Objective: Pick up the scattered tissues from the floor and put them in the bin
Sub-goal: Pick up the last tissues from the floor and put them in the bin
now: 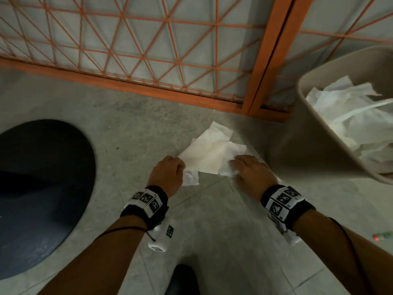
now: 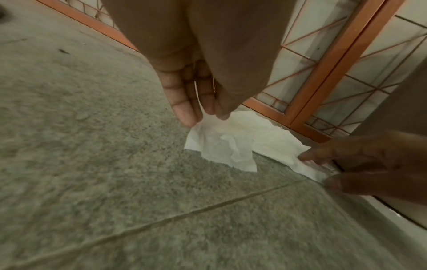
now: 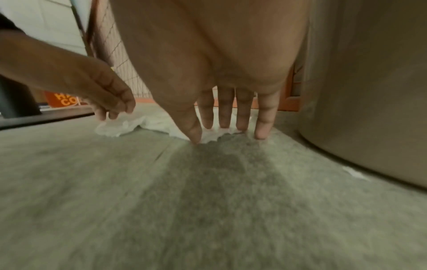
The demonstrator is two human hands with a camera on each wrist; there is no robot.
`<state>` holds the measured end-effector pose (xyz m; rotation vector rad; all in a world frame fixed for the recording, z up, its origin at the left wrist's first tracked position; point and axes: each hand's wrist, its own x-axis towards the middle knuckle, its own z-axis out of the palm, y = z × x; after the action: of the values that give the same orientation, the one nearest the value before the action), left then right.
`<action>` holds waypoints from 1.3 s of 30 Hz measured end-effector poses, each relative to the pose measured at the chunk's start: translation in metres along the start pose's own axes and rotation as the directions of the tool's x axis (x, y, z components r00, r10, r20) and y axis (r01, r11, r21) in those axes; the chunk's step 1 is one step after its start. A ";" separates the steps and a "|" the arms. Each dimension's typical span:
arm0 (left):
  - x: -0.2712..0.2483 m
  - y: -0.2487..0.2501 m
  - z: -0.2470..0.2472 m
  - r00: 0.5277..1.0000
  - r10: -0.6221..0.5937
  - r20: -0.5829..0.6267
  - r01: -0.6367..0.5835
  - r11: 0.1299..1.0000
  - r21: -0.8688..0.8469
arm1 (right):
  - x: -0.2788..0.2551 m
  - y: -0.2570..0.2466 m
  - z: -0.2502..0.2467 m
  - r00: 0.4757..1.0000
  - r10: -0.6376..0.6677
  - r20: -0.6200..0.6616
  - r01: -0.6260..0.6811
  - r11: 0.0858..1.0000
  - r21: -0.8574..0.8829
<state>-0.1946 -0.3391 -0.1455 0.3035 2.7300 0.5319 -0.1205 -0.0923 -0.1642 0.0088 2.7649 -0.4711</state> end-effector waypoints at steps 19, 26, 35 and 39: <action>-0.007 0.008 0.025 0.995 0.098 -0.009 -0.098 0.993 0.073 | -0.022 0.007 -0.003 0.858 0.055 -0.511 0.158 0.918 0.364; -0.028 -0.008 0.011 0.989 -0.092 -0.114 0.081 0.992 -0.097 | -0.026 0.002 -0.040 0.845 0.170 -0.507 0.142 0.843 0.519; -0.081 -0.019 -0.051 0.955 -0.189 -0.229 0.061 0.880 -0.471 | -0.044 -0.005 -0.047 0.936 0.319 -0.151 -0.144 0.736 0.662; -0.089 -0.004 -0.074 0.966 -0.145 -0.216 -0.005 0.819 -0.573 | -0.056 -0.007 -0.039 0.972 0.217 -0.085 -0.125 0.793 0.596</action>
<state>-0.1411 -0.3910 -0.0571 -0.0278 2.6286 1.4092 -0.0806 -0.0835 -0.1092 0.4584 2.5977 -1.3033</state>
